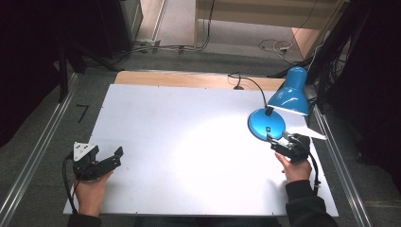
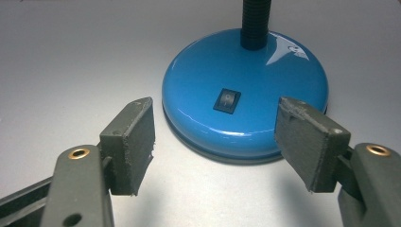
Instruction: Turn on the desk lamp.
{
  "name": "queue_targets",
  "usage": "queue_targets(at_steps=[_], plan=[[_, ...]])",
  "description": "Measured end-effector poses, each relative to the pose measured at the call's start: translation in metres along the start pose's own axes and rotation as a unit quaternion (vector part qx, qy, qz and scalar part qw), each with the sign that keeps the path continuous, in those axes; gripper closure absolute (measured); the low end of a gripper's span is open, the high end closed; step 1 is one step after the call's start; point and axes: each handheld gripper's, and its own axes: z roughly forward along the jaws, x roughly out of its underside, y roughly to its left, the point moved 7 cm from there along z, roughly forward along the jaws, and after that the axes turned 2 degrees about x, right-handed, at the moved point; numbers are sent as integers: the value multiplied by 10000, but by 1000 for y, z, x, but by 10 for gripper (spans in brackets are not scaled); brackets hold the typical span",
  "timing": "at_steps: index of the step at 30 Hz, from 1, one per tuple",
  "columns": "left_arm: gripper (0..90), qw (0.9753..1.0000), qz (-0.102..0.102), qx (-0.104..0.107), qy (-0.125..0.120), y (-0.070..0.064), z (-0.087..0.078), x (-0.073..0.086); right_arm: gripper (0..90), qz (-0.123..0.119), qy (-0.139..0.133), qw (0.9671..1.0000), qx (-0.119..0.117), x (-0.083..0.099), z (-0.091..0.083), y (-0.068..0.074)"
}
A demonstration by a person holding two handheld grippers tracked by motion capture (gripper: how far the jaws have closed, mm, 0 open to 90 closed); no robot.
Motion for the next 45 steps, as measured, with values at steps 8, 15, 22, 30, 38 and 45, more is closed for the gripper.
queue_targets(at_steps=[8, 15, 22, 30, 38, 45], plan=[[134, 10000, 16, -5, 23, 0, 0, 0, 277, 10, 12, 10000, -25, 2, -5, -1], [135, 10000, 21, -3, 29, 0, 0, 0, 274, 10, 18, 10000, -38, 4, -11, -3], [135, 10000, 21, -2, 21, -1, 0, 0, 273, 1, 38, 10000, -80, 8, -18, -3], [134, 10000, 22, 3, 21, -1, 0, 0, 269, -65, 98, 9999, -81, 13, -23, -4], [135, 10000, 16, 10, 28, -1, 0, 0, 266, -32, 95, 9999, -52, 16, -28, -8], [135, 10000, 25, 6, 29, -1, 0, 0, 266, -24, 74, 10000, -48, 18, -33, -10]])
